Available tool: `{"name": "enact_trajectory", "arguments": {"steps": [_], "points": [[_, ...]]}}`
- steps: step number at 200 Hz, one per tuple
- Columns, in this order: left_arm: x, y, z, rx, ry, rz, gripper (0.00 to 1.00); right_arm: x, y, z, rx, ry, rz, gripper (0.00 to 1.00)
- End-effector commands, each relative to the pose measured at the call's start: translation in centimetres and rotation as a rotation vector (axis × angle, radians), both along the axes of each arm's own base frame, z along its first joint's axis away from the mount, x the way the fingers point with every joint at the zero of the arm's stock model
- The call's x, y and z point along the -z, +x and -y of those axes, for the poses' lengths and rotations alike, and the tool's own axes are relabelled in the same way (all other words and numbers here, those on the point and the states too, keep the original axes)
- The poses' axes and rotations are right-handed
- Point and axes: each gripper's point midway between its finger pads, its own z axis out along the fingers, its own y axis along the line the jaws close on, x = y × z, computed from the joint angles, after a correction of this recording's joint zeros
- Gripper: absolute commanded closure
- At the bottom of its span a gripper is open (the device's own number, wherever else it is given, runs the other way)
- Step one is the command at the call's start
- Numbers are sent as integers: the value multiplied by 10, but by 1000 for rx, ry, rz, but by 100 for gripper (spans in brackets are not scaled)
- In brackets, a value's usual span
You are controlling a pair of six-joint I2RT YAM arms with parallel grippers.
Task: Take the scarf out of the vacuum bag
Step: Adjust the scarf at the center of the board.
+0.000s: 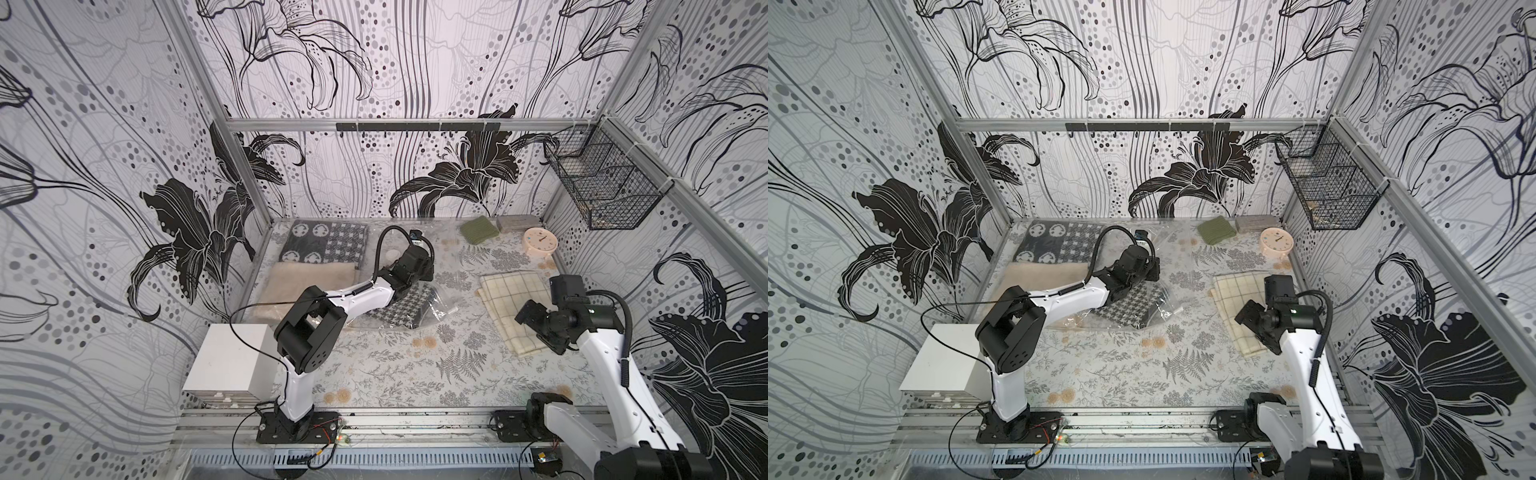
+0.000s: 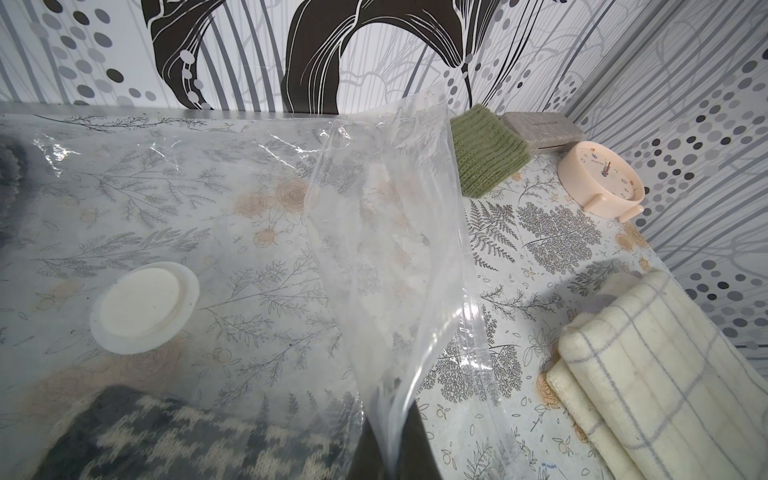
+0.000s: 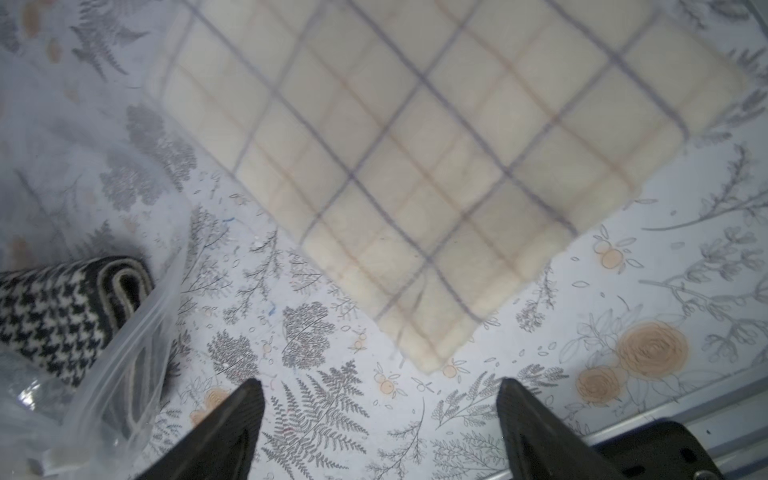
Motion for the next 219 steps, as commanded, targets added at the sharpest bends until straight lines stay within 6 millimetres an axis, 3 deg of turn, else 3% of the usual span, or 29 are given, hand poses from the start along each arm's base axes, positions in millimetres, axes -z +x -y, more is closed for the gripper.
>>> {"name": "enact_trajectory", "arguments": {"steps": [1, 32, 48, 71, 83, 159, 167, 219], "points": [[-22, 5, -8, -31, -38, 49, 100, 0, 23, -15, -115, -9, 6, 11], [-21, 4, -8, -32, -35, 49, 100, 33, 57, -36, -236, 46, -44, 15], [-22, 5, -9, -34, -32, 52, 100, 45, 71, -52, -295, 91, -48, 30], [-22, 6, -8, -33, -29, 52, 100, 56, 83, -71, -368, 116, -65, 62], [-21, 6, -8, -33, -26, 50, 100, 63, 85, -74, -381, 107, -83, 70], [-17, 7, -9, -37, -18, 41, 100, 111, 105, -54, -321, -8, -170, 75], [-16, 8, -10, -39, -15, 40, 100, 123, 106, -52, -318, -21, -201, 75], [-20, 11, -16, -48, -7, 44, 100, 143, 135, -52, -317, -22, -209, 75]]}}
